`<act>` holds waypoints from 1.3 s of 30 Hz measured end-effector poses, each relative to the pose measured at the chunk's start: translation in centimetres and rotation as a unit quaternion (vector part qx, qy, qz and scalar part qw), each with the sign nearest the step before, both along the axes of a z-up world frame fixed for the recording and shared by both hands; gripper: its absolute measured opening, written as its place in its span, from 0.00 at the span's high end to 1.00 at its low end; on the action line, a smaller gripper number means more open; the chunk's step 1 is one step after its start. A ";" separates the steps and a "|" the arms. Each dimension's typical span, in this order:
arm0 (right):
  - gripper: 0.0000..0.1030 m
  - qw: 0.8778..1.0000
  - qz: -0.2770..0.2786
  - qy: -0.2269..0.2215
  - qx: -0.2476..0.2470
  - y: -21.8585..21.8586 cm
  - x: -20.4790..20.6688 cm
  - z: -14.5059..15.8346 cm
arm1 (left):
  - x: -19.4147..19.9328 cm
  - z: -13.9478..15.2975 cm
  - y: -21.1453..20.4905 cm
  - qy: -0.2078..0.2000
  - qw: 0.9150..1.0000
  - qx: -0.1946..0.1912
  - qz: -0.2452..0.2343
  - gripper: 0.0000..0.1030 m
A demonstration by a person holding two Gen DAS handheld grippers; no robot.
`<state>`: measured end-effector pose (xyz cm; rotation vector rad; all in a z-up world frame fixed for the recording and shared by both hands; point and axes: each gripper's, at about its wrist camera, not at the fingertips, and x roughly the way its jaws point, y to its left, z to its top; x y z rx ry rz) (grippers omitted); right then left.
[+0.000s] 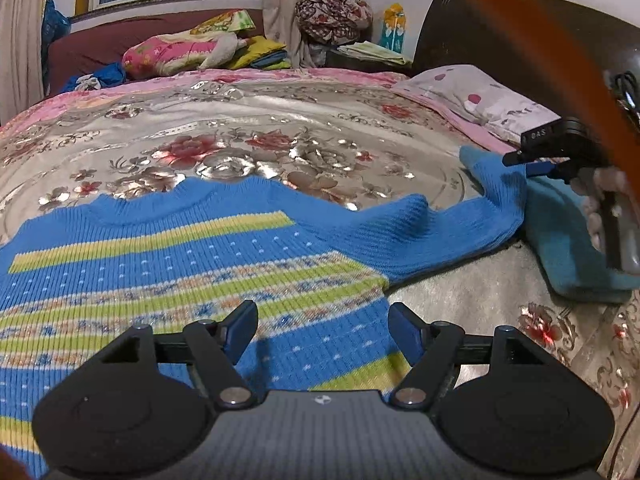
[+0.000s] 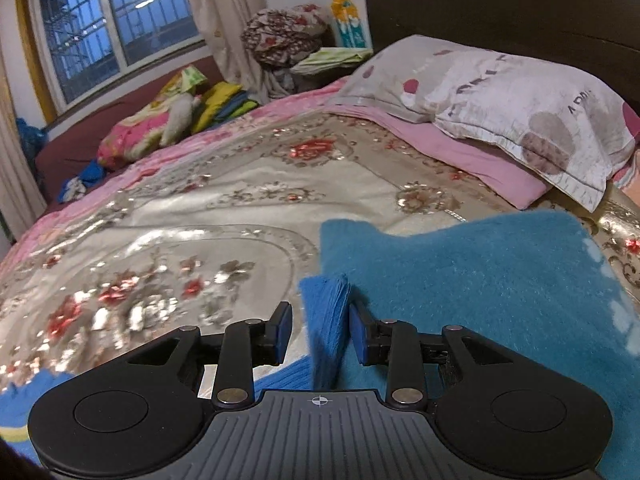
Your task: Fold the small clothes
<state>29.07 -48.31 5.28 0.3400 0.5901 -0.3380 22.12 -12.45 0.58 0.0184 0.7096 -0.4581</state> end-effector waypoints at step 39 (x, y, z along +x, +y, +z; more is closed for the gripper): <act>0.95 0.945 0.317 -0.007 0.081 35.5 1.0 3.6 | -4.0 0.3 18.7 -0.017 0.989 -0.047 0.138 0.20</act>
